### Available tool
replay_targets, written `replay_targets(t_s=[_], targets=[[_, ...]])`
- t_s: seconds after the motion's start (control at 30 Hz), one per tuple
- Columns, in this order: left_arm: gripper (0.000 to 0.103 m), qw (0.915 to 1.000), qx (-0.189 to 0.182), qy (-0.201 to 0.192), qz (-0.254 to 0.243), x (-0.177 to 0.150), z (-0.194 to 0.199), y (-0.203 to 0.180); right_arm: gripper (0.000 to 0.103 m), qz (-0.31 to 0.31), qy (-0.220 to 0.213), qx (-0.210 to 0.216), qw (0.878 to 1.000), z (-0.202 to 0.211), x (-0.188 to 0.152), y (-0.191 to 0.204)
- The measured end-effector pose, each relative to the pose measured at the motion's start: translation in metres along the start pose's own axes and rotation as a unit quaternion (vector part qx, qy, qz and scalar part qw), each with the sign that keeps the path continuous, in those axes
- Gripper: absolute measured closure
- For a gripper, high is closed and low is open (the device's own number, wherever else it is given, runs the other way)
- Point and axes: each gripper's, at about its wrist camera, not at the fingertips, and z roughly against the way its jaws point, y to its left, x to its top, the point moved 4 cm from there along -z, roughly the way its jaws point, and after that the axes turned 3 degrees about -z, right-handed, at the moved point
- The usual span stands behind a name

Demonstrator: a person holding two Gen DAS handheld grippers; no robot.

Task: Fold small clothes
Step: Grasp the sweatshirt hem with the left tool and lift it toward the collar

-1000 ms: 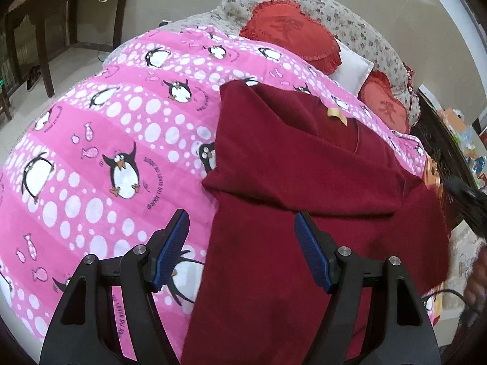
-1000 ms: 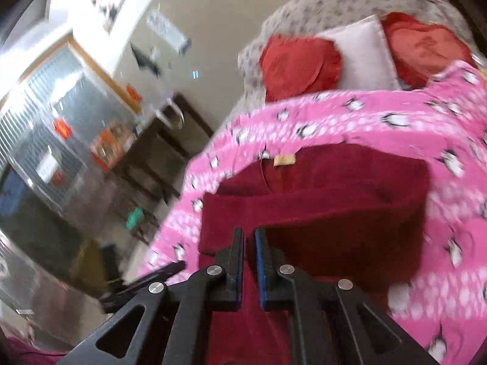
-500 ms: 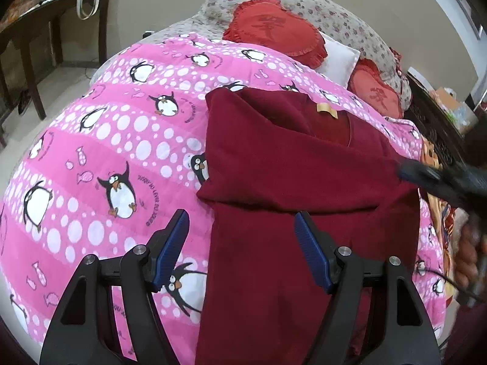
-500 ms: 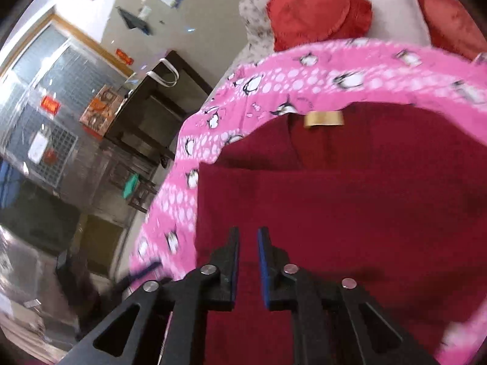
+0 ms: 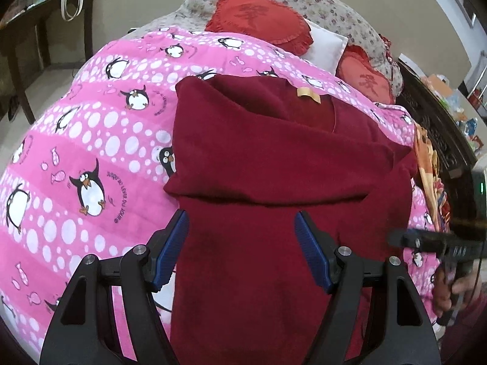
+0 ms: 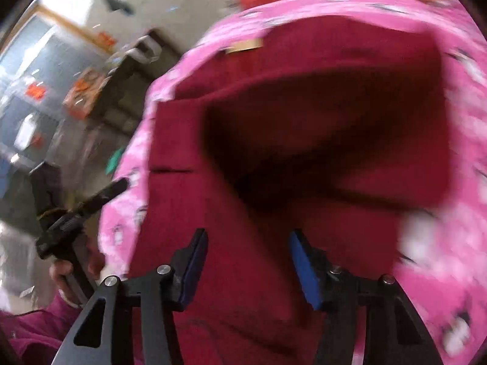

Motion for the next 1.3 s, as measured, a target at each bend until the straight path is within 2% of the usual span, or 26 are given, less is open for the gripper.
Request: replay_targets(t_s=[0.1,0.17,0.23,0.3,0.37,0.5,0.6,0.73,0.83,0.93,1.0,1.13,1.3], targets=[[0.031,0.9997,-0.02,0.003,0.009,0.003,-0.001,0.002,0.048,-0.009,-0.01,0.062,0.998,-0.028,0.044,0.024],[0.031,0.9992,-0.037,0.005,0.015,0.004,-0.002,0.003,0.047,-0.047,-0.014,0.099,0.994,-0.047,0.072,0.023],[0.031,0.999,-0.043,0.003,0.011,0.006,-0.002,0.001,0.042,-0.096,-0.007,0.118,0.988,-0.061,0.089,0.018],[0.031,0.9993,-0.038,0.002,0.002,0.008,-0.004,-0.002,0.036,-0.112,0.013,0.114,0.987,-0.075,0.099,0.014],[0.031,0.9991,-0.041,0.003,-0.007,0.01,-0.007,-0.006,0.036,-0.114,0.018,0.106,0.988,-0.08,0.1,0.011],[0.031,0.998,-0.047,0.007,-0.043,0.014,-0.012,-0.018,0.036,-0.129,0.012,0.122,0.984,-0.078,0.105,0.003],[0.031,0.9971,-0.027,0.0,-0.071,0.017,-0.009,-0.019,0.036,-0.129,0.016,0.109,0.986,-0.066,0.098,-0.001],[0.031,0.9983,-0.014,0.003,-0.056,0.019,-0.009,0.0,0.036,-0.096,0.009,0.147,0.984,-0.057,0.104,0.019],[0.031,0.9994,-0.008,0.005,-0.032,0.017,-0.008,0.013,0.036,-0.089,0.004,0.12,0.989,-0.071,0.117,0.025],[0.031,0.9997,-0.008,0.007,-0.021,0.016,-0.006,0.019,0.035,-0.121,0.012,0.091,0.988,-0.105,0.124,0.008],[0.031,0.9997,-0.008,0.007,-0.023,0.016,-0.006,0.018,0.035,-0.147,0.019,0.091,0.985,-0.118,0.123,-0.003],[0.031,0.9993,-0.01,0.004,-0.037,0.02,-0.009,0.009,0.035,-0.136,0.008,0.113,0.984,-0.097,0.114,0.003],[0.031,0.9988,-0.023,0.0,-0.043,0.035,-0.025,-0.006,0.035,-0.122,-0.023,0.107,0.986,-0.049,0.088,-0.002]])
